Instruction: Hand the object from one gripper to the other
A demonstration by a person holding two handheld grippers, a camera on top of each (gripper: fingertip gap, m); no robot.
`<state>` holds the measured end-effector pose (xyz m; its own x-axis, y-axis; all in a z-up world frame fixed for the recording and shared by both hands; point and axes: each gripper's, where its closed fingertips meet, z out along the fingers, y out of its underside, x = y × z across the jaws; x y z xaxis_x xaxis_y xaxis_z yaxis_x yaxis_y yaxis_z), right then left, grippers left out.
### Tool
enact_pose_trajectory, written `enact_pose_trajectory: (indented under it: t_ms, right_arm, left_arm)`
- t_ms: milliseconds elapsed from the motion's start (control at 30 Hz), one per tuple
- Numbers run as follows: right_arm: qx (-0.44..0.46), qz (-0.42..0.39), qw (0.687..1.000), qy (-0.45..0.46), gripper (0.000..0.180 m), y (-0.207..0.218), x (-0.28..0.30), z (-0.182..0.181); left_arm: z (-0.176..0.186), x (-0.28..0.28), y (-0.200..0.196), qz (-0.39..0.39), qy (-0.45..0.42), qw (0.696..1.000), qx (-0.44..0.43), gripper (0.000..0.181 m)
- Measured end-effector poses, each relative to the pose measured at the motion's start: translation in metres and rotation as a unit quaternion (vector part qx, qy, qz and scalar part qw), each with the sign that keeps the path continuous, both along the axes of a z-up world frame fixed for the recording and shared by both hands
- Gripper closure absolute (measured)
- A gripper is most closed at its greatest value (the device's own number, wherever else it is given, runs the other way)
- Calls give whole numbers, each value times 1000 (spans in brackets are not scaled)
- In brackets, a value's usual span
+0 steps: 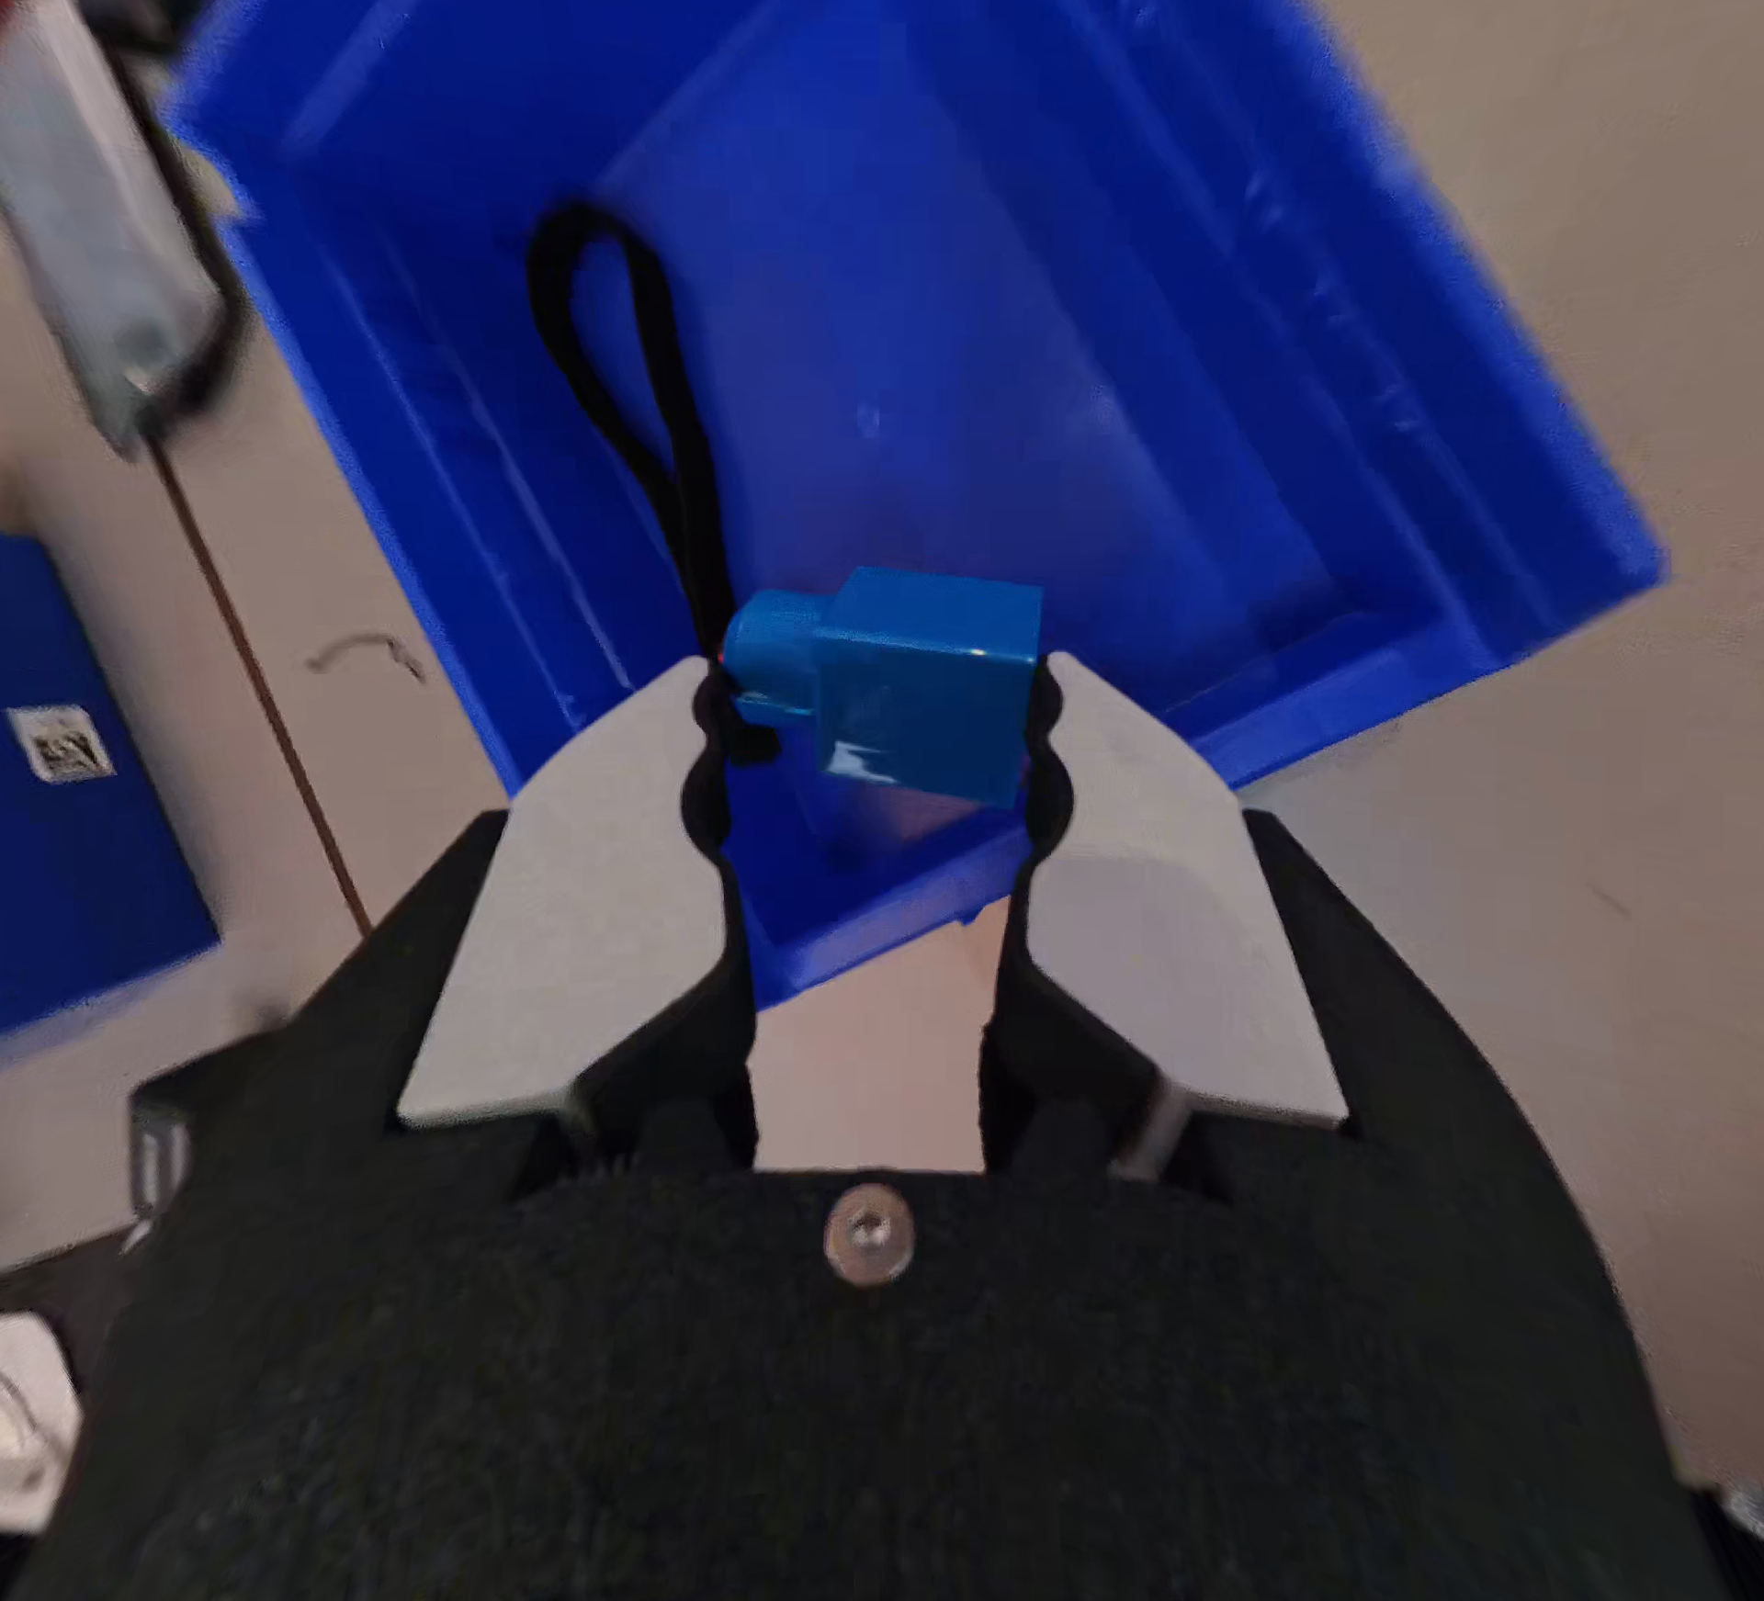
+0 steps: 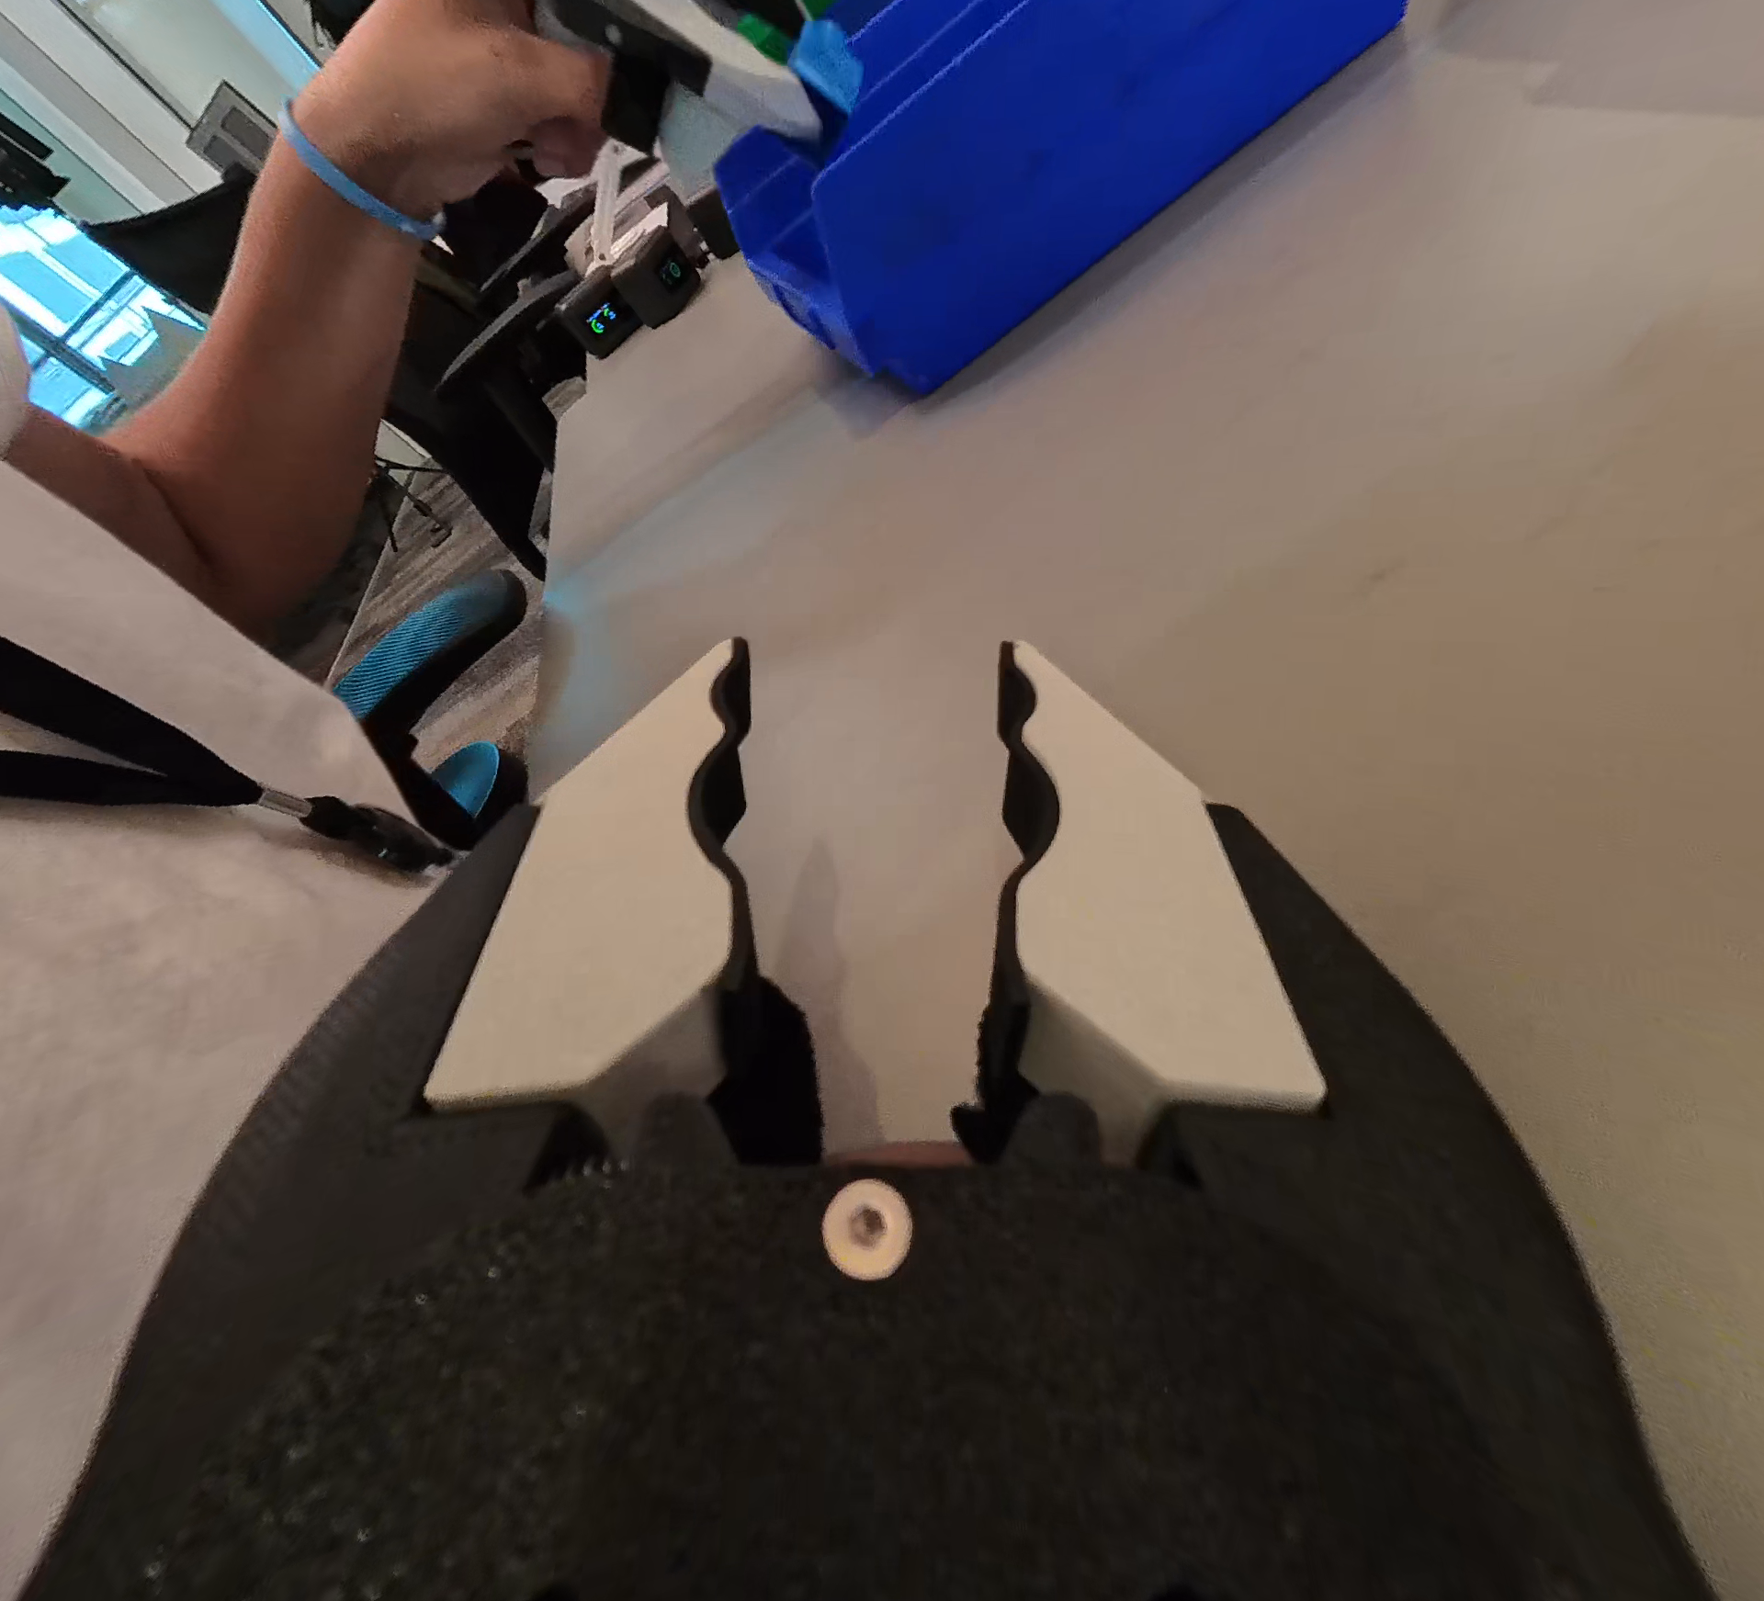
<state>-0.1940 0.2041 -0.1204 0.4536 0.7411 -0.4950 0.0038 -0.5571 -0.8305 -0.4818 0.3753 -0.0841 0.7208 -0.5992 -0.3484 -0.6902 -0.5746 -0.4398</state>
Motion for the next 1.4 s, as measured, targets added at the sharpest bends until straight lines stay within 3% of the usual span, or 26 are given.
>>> enact_pose_trajectory:
  t_ms: [133, 233, 400, 600, 700, 900, 1033, 1233, 1333, 1400]
  right_arm:
    - [-36, 25, 999, 6, 128, -9, -9, -1]
    - [-94, 98, 990, -22, 127, -27, -23, -9]
    - [-121, 170, 975, 78, 122, -25, -48, 38]
    - [-185, 235, 920, 252, 119, -16, -56, 87]
    - [-210, 258, 898, 288, 120, -30, -57, 86]
    - [-211, 248, 899, 292, 128, -45, -54, 78]
    - [-202, 226, 907, 293, 146, -39, -53, 75]
    - [-171, 168, 935, 261, 147, -19, -46, 60]
    - [-128, 93, 961, 227, 147, 5, -25, 54]
    - [-66, 9, 987, 149, 147, 28, 0, 42]
  left_arm:
    - [33, 38, -17, -68, -59, 990, 108, 121]
    - [55, 65, -29, -106, -81, 973, 188, 121]
    - [99, 146, -89, -282, -240, 885, 284, 122]
    - [82, 210, -162, -378, -321, 819, 289, 122]
    - [66, 227, -183, -403, -296, 812, 302, 122]
    - [57, 244, -197, -420, -238, 803, 349, 123]
    - [56, 243, -190, -398, -234, 805, 373, 123]
    - [36, 243, -174, -350, -266, 826, 353, 125]
    - [30, 238, -167, -287, -326, 831, 347, 129]
    - [25, 235, -162, -247, -352, 840, 331, 130]
